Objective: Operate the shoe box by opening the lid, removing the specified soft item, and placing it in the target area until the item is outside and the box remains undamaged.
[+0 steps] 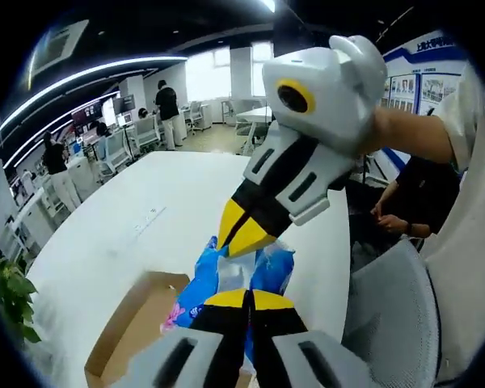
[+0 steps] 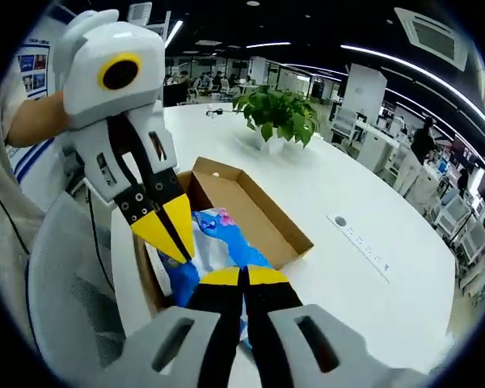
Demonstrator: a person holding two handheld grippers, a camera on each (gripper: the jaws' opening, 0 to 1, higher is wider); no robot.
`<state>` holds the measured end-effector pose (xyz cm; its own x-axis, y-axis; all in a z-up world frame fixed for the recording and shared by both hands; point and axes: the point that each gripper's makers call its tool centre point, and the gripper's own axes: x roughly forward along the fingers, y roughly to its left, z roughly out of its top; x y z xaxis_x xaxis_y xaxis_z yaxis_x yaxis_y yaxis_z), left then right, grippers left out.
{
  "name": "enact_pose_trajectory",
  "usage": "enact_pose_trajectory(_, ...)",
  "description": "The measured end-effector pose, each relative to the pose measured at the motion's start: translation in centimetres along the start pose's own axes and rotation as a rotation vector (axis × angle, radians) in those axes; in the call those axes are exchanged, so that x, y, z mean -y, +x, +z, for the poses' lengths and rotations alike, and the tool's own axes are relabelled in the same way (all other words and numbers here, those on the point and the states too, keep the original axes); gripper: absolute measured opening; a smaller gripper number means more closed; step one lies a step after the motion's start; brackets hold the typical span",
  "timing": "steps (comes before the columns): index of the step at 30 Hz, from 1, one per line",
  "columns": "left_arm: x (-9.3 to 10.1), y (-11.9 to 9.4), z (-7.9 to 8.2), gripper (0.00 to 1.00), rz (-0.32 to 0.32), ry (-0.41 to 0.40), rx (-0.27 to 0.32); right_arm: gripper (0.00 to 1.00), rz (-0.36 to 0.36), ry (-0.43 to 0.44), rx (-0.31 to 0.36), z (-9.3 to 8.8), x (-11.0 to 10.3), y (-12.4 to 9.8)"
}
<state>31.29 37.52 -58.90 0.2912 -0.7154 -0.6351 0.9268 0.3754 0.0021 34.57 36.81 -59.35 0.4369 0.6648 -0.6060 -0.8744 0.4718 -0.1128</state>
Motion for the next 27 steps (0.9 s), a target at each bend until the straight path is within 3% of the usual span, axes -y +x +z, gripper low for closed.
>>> enact_pose_trajectory(12, 1.7, 4.5, 3.1, 0.0, -0.084, 0.031, 0.007, 0.0, -0.027, 0.069, -0.044, -4.1, 3.1, -3.6)
enact_pose_trajectory(27, 2.5, 10.3, 6.4, 0.0, -0.164, 0.071, -0.01, 0.0, -0.051, 0.096, -0.098, -8.0, 7.6, -6.1)
